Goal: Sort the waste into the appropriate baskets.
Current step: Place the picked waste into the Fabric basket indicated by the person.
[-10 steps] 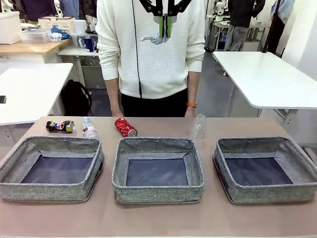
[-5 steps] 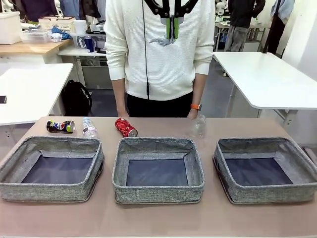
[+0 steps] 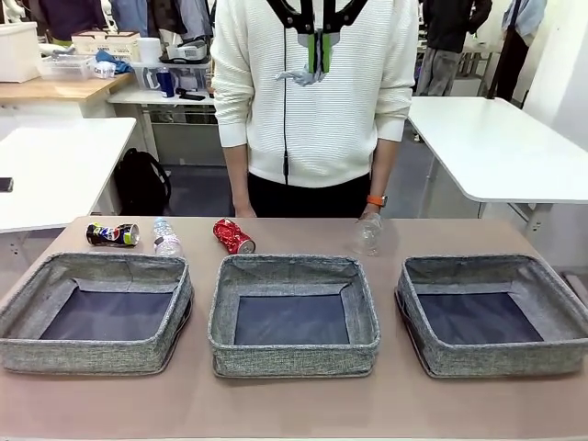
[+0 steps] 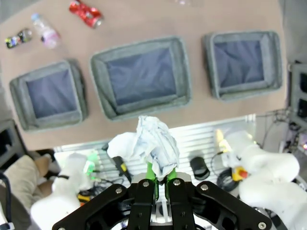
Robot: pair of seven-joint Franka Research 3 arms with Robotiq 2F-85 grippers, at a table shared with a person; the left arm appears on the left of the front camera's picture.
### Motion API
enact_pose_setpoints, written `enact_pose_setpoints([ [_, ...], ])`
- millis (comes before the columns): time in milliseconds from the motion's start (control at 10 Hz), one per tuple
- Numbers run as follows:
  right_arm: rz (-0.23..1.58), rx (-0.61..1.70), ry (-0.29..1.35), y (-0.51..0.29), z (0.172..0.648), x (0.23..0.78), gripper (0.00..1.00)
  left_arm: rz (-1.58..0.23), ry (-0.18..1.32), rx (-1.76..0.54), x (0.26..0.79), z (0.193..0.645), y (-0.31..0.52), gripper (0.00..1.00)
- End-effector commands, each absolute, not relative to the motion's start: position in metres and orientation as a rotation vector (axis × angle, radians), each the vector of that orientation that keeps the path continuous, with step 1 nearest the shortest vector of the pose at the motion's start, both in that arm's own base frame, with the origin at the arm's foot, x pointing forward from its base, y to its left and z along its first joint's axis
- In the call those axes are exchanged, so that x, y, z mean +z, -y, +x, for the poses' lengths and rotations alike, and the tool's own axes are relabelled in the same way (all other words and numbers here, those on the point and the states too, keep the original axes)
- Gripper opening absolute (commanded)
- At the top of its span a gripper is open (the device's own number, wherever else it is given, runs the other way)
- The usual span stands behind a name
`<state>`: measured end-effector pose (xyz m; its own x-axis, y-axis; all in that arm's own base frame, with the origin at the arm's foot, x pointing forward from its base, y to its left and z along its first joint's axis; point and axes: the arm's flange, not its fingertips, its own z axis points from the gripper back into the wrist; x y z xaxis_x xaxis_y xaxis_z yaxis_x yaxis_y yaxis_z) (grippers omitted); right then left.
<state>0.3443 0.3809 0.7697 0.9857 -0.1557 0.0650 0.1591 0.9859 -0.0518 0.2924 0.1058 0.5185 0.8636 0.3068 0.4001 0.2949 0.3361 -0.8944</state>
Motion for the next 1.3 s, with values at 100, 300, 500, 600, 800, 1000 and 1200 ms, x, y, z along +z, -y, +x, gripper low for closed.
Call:
enact_pose_setpoints([
  [100,-0.047,-0.150,0.069,-0.3820,0.3436,0.7708,0.07,-1.261,0.587,-0.009,0.5189,0.2932,-0.1042,1.00],
  [300,-0.047,-0.150,0.069,-0.3820,0.3436,0.7708,0.07,-1.261,0.587,-0.009,0.5189,0.2932,-0.1042,1.00],
  [500,-0.047,-0.150,0.069,-0.3820,0.3436,0.7708,0.07,-1.261,0.587,-0.009,0.5189,0.2932,-0.1042,1.00],
  [600,-0.047,-0.150,0.069,-0.3820,0.3436,0.7708,0.07,-1.261,0.587,-0.009,0.5189,0.2932,-0.1042,1.00],
  [800,-0.047,-0.150,0.069,-0.3820,0.3436,0.7708,0.07,-1.261,0.587,-0.009,0.5189,0.2932,-0.1042,1.00],
  [1000,-0.047,-0.150,0.069,-0.3820,0.3436,0.7708,0.07,-1.261,0.587,-0.009,0.5189,0.2932,-0.1042,1.00],
  [1200,-0.047,-0.150,0.069,-0.3820,0.3436,0.7708,0.07,-1.261,0.587,-0.009,0.5189,0.2932,-0.1042,1.00],
])
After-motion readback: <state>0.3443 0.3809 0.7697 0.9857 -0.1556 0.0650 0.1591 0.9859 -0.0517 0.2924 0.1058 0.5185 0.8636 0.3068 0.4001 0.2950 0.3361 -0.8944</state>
